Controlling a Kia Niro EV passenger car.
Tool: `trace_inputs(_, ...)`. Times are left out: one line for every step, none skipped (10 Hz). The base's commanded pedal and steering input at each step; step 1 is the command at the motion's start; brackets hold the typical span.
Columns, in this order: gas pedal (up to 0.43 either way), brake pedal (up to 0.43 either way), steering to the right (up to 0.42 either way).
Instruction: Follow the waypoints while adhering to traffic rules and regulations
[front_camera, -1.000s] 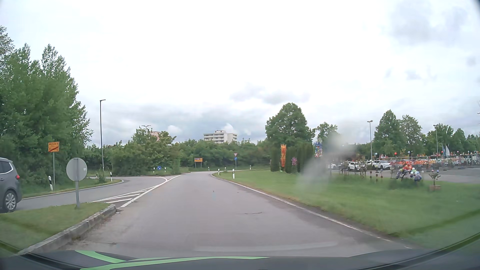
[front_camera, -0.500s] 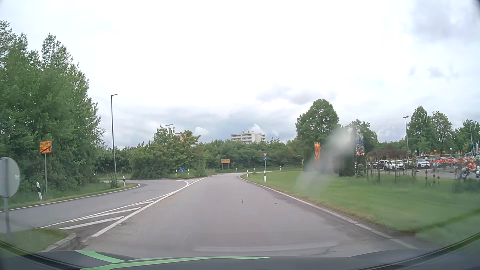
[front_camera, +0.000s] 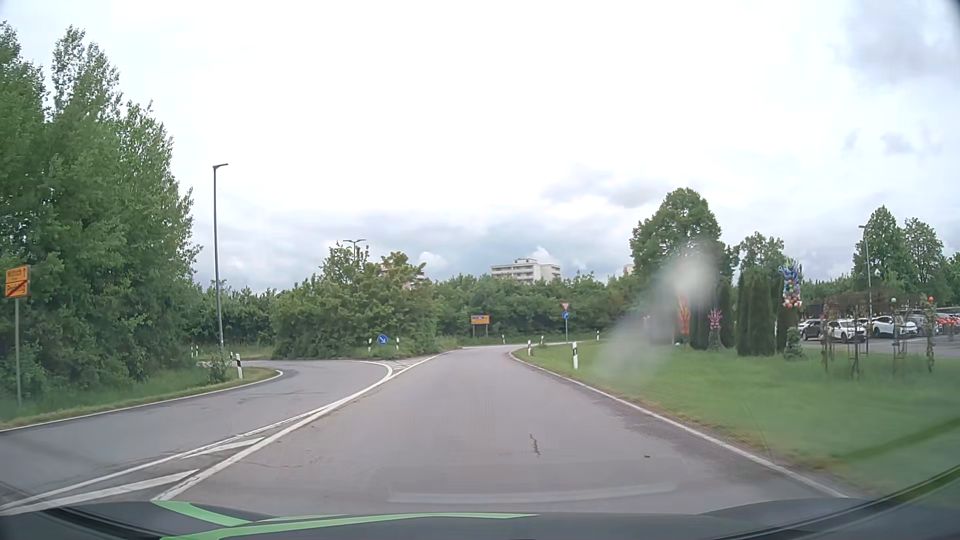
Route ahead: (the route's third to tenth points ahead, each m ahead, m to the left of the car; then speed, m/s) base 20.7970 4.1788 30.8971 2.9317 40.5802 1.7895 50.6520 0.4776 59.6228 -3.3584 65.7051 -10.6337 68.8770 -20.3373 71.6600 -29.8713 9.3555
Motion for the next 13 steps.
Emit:
trace_inputs(0.378, 0.0, -0.026)
trace_inputs(0.37, 0.0, -0.021)
trace_inputs(0.358, 0.0, -0.02)
trace_inputs(0.35, 0.0, -0.015)
trace_inputs(0.339, 0.0, -0.01)
trace_inputs(0.319, 0.0, -0.005)
trace_inputs(0.287, 0.0, -0.002)
trace_inputs(0.24, 0.0, -0.001)
trace_inputs(0.177, 0.0, -0.001)
trace_inputs(0.118, 0.0, 0.0)
trace_inputs(0.028, 0.0, 0.0)
trace_inputs(0.0, 0.0, 0.0)
trace_inputs(0.0, 0.0, 0.002)
